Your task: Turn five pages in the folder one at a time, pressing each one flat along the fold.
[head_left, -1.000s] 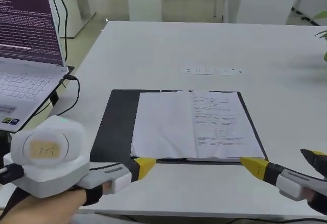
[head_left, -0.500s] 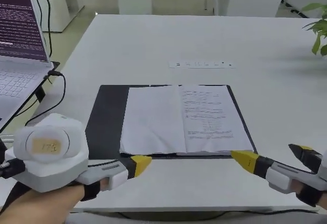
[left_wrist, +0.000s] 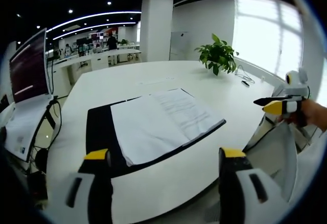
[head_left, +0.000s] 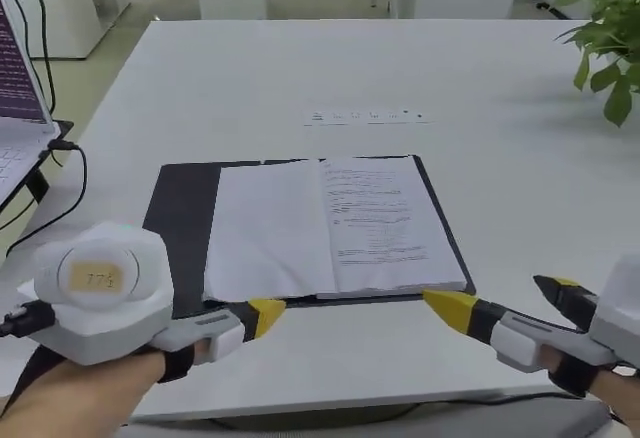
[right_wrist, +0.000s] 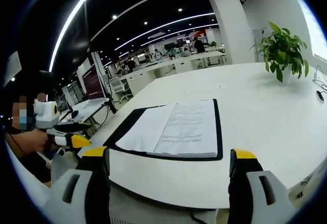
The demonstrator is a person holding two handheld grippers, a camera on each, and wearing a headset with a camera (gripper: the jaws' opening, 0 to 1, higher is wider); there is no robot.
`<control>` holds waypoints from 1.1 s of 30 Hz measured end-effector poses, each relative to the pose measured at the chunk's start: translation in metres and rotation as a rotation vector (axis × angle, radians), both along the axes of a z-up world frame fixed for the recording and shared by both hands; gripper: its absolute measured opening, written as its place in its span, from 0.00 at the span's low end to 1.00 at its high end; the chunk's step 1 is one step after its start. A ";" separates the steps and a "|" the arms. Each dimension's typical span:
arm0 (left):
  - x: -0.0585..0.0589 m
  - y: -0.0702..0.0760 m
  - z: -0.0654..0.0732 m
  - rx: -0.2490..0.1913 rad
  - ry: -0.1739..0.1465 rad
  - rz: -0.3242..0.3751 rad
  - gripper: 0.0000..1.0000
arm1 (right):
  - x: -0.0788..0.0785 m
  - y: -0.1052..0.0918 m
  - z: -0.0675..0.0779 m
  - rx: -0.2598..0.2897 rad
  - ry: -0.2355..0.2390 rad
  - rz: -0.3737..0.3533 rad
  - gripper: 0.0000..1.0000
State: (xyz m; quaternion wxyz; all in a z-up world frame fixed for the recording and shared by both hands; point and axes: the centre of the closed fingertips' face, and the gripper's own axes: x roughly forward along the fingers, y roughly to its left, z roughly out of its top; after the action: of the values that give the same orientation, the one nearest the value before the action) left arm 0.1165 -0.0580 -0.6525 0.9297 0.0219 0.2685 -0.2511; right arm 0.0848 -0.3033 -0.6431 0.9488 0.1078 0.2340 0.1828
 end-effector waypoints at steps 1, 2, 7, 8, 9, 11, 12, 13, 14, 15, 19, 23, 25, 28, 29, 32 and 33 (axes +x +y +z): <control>0.001 -0.004 0.000 -0.001 0.001 -0.007 0.85 | 0.000 0.000 0.000 0.000 0.002 -0.001 0.97; 0.004 -0.009 0.000 -0.001 -0.002 -0.019 0.85 | 0.000 -0.001 0.000 0.001 0.001 -0.002 0.97; 0.016 -0.031 -0.003 0.014 -0.005 -0.078 0.82 | 0.002 -0.003 0.000 0.013 0.000 -0.015 0.96; 0.019 -0.037 -0.004 0.017 -0.001 -0.092 0.82 | 0.002 -0.003 0.000 0.015 -0.001 -0.017 0.96; 0.022 -0.040 -0.005 0.017 -0.004 -0.100 0.82 | 0.002 -0.003 0.000 0.015 -0.002 -0.019 0.95; 0.026 -0.050 -0.007 0.024 0.000 -0.131 0.80 | 0.002 -0.002 0.000 0.009 -0.003 -0.021 0.95; 0.028 -0.053 -0.007 0.028 -0.004 -0.141 0.80 | 0.002 -0.001 -0.001 0.005 -0.005 -0.022 0.95; 0.032 -0.058 -0.009 0.032 -0.006 -0.156 0.80 | 0.002 -0.001 -0.001 0.006 -0.007 -0.024 0.94; 0.034 -0.062 -0.009 0.032 -0.007 -0.171 0.79 | 0.001 0.000 -0.001 0.011 -0.006 -0.025 0.94; 0.037 -0.067 -0.011 0.033 -0.005 -0.181 0.78 | 0.000 0.001 -0.002 0.011 -0.007 -0.023 0.94; 0.044 -0.086 -0.015 0.031 -0.004 -0.228 0.78 | -0.004 0.003 -0.004 -0.001 -0.008 -0.026 0.92; 0.056 -0.109 -0.022 0.029 -0.008 -0.273 0.77 | -0.005 0.004 -0.009 -0.007 -0.002 -0.033 0.91; 0.061 -0.122 -0.026 0.026 -0.009 -0.289 0.76 | -0.006 0.003 -0.011 -0.006 0.002 -0.041 0.91; 0.069 -0.137 -0.036 0.024 0.002 -0.308 0.74 | -0.006 0.001 -0.013 0.008 0.006 -0.054 0.91; 0.069 -0.142 -0.037 0.024 0.003 -0.312 0.73 | -0.006 0.001 -0.013 0.011 0.006 -0.055 0.91; 0.073 -0.156 -0.044 0.016 0.012 -0.326 0.72 | -0.006 0.003 -0.016 0.006 0.006 -0.056 0.92; 0.075 -0.162 -0.047 0.013 0.017 -0.331 0.72 | -0.006 0.004 -0.018 0.003 0.012 -0.054 0.92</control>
State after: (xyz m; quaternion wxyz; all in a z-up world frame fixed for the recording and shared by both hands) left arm 0.1910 -0.2198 -0.6996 0.8731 0.0698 0.2707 -0.3994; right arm 0.0789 -0.2997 -0.6611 0.9518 0.1167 0.2364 0.1567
